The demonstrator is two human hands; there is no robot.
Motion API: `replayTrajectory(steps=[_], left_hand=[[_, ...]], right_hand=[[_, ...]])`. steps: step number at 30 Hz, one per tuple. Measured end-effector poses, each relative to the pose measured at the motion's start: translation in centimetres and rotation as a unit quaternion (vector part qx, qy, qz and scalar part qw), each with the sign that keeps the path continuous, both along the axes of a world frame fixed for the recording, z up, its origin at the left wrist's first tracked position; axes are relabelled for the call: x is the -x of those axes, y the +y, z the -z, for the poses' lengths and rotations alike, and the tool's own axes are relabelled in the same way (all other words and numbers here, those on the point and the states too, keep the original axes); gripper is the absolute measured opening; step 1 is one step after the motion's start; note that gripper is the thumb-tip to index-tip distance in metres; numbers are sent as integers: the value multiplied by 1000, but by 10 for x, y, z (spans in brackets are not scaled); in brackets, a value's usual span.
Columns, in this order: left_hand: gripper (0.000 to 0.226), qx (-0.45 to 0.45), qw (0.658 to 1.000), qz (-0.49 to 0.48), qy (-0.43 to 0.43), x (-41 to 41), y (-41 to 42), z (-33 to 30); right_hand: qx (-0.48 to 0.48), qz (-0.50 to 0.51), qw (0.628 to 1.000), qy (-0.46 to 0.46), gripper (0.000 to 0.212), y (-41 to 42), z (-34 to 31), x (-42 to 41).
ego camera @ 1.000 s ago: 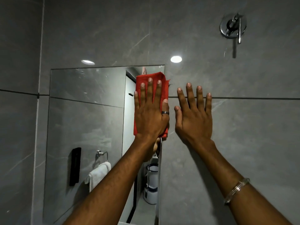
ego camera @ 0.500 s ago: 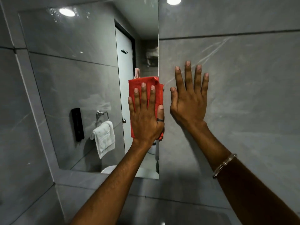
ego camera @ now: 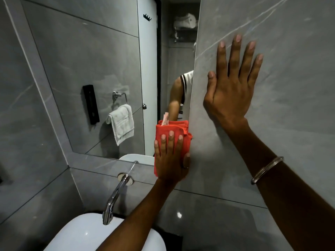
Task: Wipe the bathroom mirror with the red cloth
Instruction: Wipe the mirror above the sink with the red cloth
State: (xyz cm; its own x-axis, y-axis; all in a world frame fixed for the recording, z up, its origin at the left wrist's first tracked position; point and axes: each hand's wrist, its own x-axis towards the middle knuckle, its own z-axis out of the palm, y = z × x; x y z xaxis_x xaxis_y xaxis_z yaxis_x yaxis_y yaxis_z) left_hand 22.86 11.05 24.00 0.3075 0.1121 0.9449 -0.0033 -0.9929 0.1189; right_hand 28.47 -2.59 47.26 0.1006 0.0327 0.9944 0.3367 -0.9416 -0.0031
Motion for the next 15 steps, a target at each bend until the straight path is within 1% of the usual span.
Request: replayTrajectory(steps=[4,7,8,9,11,15], left_hand=[[71,-8,1000,-12,7,4,3,19],[68,1,999,4,32,10,1,12],[67,4,999,6,36,11,0,0],[67,13,999,8,41,10,-1,-12],[68,18,999,14,35,5,-3,-61],[67,3,1000,11,-10,-3,-4,-185]], right_hand=[[-2,0,1000,8,64,-1,1,3],[9,-13,999,28,65,-3,4,7],[14,-18,999,32,65,-4,1,9],[19,-20,999,42,65,-4,3,11],[27,-24,998,55,65,-7,0,16],[60,-62,995,57,64,-21,-36,26]])
